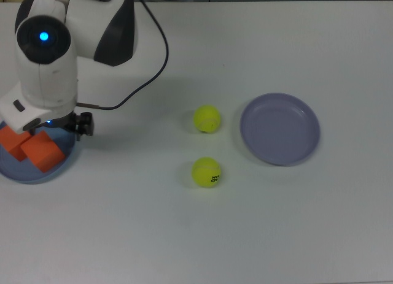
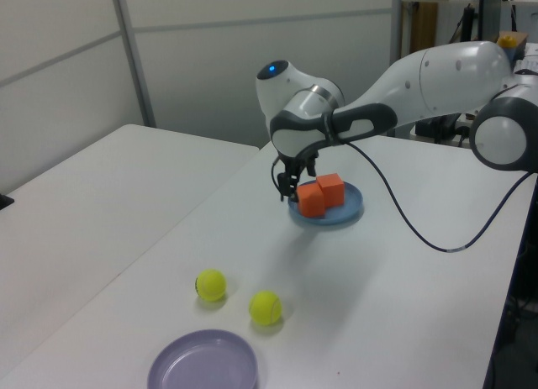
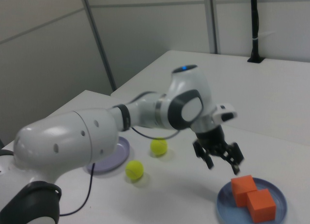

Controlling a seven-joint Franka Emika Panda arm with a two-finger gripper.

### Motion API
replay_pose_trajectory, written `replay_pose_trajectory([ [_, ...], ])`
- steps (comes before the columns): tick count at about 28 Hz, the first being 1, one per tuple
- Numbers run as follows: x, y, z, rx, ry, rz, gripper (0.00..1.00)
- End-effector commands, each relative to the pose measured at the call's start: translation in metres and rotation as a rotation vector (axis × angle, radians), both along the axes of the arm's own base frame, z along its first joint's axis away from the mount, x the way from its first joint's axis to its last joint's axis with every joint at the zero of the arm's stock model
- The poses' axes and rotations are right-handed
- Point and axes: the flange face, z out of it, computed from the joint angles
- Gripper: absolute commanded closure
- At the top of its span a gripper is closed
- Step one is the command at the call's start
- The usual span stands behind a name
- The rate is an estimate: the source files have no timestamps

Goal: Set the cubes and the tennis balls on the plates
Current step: 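Carry the second cube onto the blue plate beside the first and release, then lower the gripper onto a yellow tennis ball and grasp it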

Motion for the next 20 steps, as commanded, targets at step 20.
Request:
replay_pose_trajectory([
  [20, -0.038, 0.297, -0.021, 0.136, -0.152, 0.362, 0.00],
])
